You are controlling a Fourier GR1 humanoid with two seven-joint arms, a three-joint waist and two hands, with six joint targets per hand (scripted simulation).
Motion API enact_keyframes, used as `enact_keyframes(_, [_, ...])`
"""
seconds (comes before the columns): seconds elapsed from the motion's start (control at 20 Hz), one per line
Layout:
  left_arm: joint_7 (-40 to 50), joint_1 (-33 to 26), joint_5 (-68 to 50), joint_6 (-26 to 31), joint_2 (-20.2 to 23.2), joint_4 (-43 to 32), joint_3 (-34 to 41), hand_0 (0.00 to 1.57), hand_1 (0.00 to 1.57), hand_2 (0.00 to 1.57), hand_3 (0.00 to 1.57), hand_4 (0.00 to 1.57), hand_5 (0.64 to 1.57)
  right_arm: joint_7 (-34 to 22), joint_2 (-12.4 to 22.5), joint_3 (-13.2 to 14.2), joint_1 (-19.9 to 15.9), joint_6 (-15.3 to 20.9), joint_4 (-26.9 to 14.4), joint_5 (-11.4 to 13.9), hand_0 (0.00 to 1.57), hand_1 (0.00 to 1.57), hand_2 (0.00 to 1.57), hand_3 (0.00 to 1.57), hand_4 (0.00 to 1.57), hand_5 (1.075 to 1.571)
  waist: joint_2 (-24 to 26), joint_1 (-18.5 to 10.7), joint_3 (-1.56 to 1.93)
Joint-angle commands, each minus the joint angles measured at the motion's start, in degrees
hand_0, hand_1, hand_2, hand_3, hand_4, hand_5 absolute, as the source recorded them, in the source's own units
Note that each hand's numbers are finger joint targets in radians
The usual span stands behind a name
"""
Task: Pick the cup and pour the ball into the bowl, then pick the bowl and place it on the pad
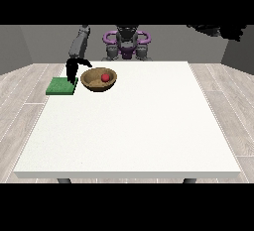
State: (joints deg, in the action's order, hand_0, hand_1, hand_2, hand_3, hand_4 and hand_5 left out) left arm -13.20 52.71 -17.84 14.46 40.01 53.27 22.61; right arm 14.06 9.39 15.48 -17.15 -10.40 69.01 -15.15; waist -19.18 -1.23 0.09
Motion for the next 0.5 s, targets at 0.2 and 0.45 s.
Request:
enact_keyframes(0.2, [8.32,6.02,-2.07,-1.84,0.95,2.87,-1.01,0.00,0.00,0.00,0.00,0.00,1.535,0.21,-0.61,1.73,-10.12,2.39,-15.40,-0.41,0.00,0.00,0.00,0.00,0.41,1.571,0.90,-0.73,0.01])
enact_keyframes(0.45, [7.89,6.19,-3.64,1.23,5.61,0.97,1.31,0.00,0.00,0.00,0.00,0.00,1.537,3.13,1.24,2.11,-11.16,-0.29,-19.20,-0.59,0.00,0.00,0.00,0.00,0.40,1.571,-1.11,0.32,-0.03])
